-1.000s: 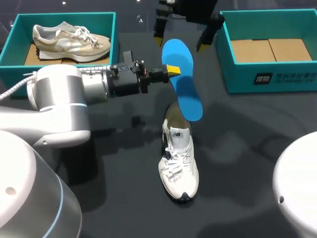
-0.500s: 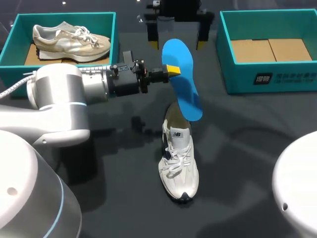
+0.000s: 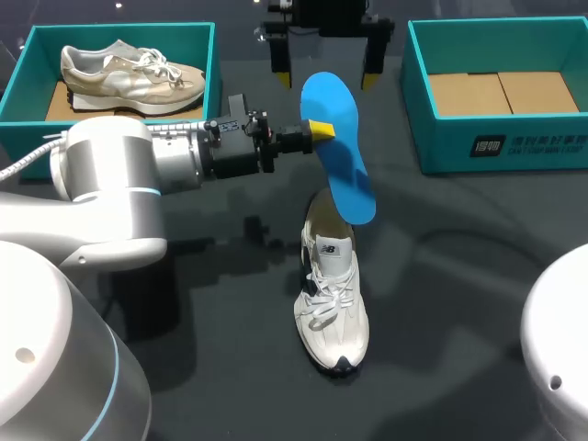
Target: Take the shoe out of the shoebox, open the shoe tongue, remove and reinsert the insole, then place the shoe into the shoebox
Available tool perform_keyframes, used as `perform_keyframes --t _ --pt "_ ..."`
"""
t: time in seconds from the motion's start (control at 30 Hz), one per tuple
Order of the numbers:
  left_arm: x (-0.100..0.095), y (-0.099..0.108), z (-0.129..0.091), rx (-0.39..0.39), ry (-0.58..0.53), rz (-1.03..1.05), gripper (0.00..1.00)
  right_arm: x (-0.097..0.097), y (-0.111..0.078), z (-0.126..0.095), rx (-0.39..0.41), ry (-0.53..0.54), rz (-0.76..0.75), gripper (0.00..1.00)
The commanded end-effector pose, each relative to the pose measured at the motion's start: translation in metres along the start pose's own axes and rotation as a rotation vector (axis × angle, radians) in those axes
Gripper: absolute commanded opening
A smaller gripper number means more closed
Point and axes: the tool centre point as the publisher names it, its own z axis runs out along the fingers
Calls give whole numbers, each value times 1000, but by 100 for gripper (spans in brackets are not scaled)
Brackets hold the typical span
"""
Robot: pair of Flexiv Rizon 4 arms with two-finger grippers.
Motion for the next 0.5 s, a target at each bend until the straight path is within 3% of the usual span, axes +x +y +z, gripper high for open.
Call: perform_keyframes --t 0.03,0.33,0.5 --pt "0 1 0 2 0 1 0 -12 1 4 7 74 6 100" --pt "0 1 0 2 0 1 0 -39 14 12 99 327 37 100" --pt "0 1 0 2 0 1 0 -52 14 14 88 474 67 100"
